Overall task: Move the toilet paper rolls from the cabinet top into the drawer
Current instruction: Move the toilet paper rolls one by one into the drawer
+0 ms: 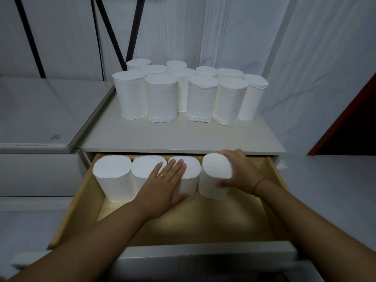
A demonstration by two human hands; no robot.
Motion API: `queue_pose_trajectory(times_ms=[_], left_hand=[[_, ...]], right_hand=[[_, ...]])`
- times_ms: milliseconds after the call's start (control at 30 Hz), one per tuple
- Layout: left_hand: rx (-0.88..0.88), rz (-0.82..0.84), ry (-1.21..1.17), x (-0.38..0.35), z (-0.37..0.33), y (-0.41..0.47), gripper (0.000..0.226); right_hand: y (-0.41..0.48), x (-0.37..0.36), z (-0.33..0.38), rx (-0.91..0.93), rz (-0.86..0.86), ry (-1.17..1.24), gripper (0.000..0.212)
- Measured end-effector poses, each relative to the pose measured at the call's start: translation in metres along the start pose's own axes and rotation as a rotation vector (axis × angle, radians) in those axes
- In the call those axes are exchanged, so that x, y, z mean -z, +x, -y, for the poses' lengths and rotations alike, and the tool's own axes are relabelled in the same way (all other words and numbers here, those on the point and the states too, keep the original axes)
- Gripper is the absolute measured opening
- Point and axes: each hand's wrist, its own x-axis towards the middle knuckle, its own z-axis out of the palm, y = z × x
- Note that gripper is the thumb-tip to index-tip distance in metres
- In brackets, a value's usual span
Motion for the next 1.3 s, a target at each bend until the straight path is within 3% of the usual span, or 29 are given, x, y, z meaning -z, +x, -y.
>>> queue_pose_trajectory(times_ms=[100,333,500,800,1033,1167,1300], left_hand=[[0.004,0.003,-0.012,0.001,0.000,0.000,0.083],[0.015,0.025,-0.012,0.002,-0.004,0.001,0.082],[-0.085,0.063,-0.034,0.009,-0.016,0.012,0.082],[-0.130,0.082,-0.022,-0.006,-0.040,0.033,0.074],[-0.007,0.101,-0.100,0.002,-0.054,0.039,0.074],[0.015,0.071,-0.164,-0.003,-0.056,0.037,0.073],[-0.023,0.055,-0.093,-0.009,-0.053,0.037,0.077]], right_hand=[[0.002,-0.016,-0.009,-0.004,-0.038,0.025,0.085],[0.002,-0.026,-0.019,-0.106,-0.156,0.104,0.066],[0.000,-0.027,-0.018,-0.110,-0.167,0.097,0.060],[-0.001,-0.031,-0.013,-0.165,-0.120,-0.059,0.058],[0.000,-0.030,-0.013,-0.157,-0.086,-0.016,0.055],[0.002,-0.007,-0.007,-0.076,-0.020,-0.202,0.045],[0.031,0.045,0.008,-0.008,-0.241,-0.116,0.035]])
